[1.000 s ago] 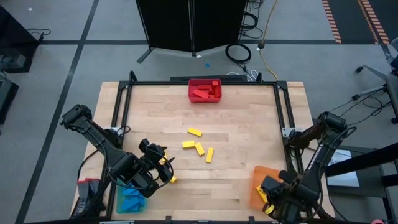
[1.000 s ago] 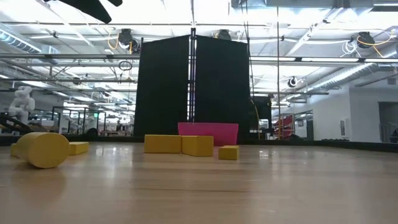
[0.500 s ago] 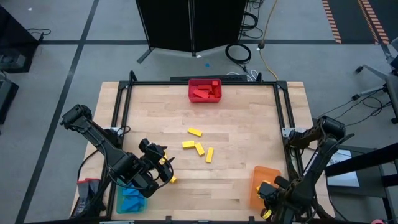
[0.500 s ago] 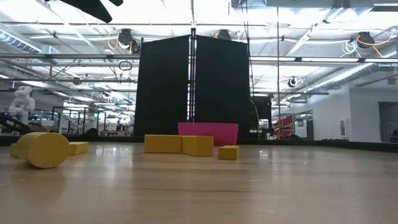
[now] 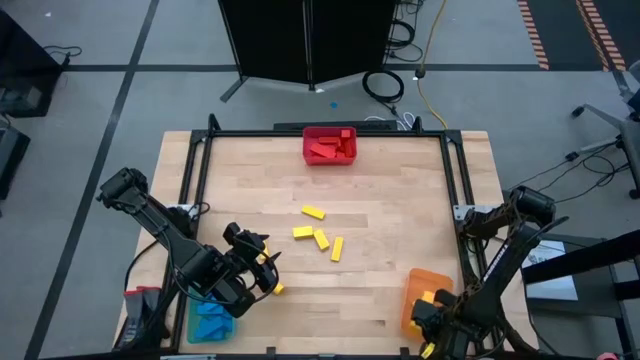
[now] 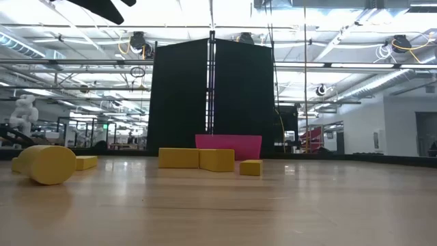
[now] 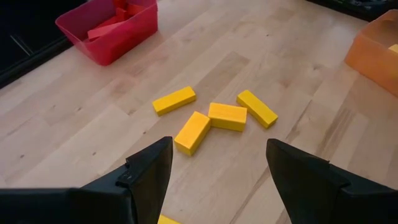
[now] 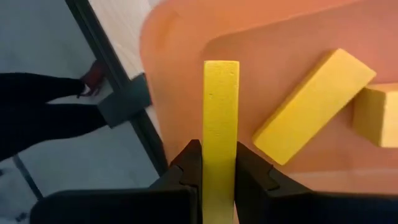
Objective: Sort blocks
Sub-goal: Put the yellow block into the orange bin
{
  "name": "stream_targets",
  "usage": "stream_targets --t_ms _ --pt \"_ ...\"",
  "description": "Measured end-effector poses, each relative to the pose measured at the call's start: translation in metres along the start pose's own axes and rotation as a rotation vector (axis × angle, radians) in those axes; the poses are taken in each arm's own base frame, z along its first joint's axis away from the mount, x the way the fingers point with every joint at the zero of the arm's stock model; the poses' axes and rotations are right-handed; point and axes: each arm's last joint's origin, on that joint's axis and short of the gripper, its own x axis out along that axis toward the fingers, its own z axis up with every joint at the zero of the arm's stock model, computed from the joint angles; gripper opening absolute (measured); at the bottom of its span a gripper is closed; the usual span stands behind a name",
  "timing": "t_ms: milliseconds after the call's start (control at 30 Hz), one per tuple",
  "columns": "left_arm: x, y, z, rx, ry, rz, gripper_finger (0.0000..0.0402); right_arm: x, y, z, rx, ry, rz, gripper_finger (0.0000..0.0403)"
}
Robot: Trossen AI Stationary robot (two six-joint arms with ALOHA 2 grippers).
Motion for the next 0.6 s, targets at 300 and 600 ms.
stream_targets --t_ms 300,600 --pt "0.000 0.000 0.000 0.001 -0.010 0.003 0.0264 -0.001 -0.012 0.000 -0.011 0.006 -0.119 0.0112" --pt "0.000 0.000 0.000 0.002 -0.011 0.003 0.0264 -0.012 -0.007 0.004 -0.029 -0.002 -0.076 0.0179"
